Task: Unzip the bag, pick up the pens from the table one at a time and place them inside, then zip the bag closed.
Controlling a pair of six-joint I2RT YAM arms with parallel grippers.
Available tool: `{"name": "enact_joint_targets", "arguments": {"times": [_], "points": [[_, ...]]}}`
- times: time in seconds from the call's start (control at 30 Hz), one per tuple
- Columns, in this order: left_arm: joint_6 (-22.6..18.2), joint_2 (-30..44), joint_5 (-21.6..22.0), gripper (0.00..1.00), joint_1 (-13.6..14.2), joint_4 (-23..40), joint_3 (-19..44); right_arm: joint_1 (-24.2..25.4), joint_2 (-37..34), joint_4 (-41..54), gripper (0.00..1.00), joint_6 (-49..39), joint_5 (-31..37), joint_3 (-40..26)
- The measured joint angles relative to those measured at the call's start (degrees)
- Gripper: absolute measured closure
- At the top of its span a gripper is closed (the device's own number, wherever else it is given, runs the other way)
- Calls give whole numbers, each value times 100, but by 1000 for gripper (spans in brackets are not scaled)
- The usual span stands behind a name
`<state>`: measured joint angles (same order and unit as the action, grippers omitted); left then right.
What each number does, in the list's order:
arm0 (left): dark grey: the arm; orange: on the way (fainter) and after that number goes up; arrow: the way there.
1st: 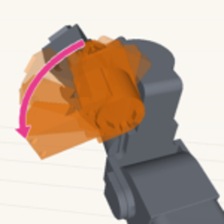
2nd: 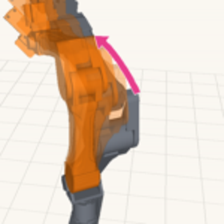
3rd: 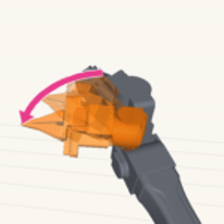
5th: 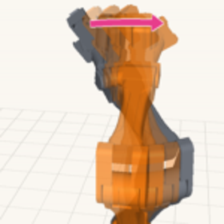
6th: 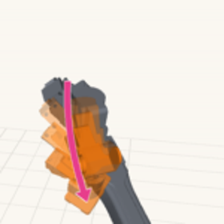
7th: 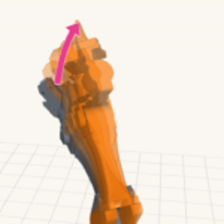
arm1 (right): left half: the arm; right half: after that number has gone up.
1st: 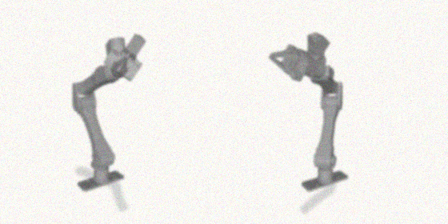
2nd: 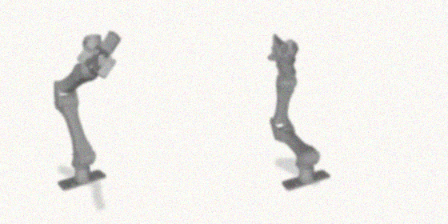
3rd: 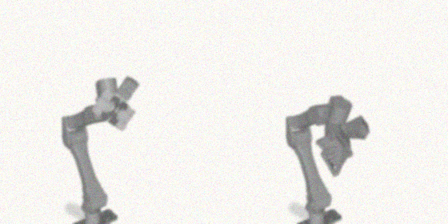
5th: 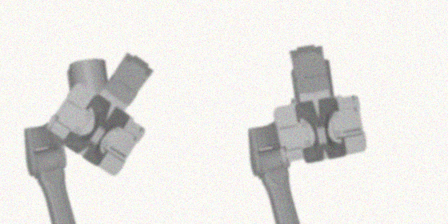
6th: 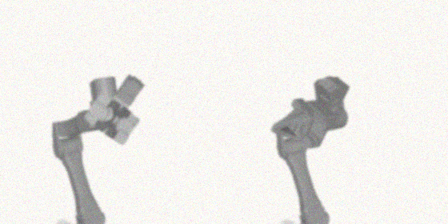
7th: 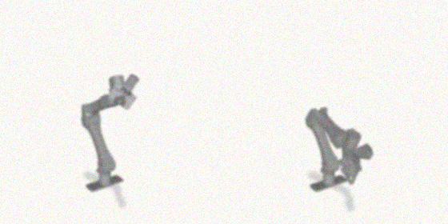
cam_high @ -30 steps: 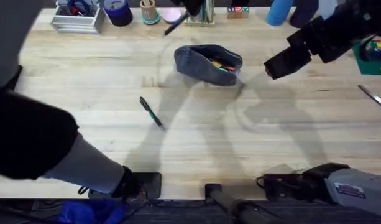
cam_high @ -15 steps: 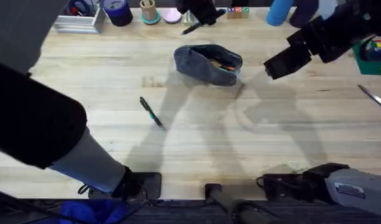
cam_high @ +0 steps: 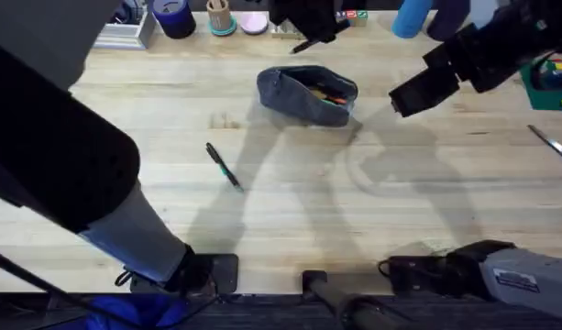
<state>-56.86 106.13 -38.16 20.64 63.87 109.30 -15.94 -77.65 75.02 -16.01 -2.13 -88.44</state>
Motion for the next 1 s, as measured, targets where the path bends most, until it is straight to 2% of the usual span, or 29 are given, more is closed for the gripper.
{"name": "enact_joint_targets", "arguments": {"times": [0.33, 0.57, 0.77, 1.0], "points": [[2, 27, -152, 959, 40, 5, 0, 0, 0, 0, 4, 0, 0, 0], [0, 430, -170, 959, 161, 20, 20, 0, 0, 0, 6, 0, 0, 0], [2, 674, -116, 959, 157, 272, 20, 0, 2, -1, 5, 0, 0, 0], [2, 823, -85, 959, 157, 253, 22, 0, 0, -1, 5, 1, 0, 0]]}}
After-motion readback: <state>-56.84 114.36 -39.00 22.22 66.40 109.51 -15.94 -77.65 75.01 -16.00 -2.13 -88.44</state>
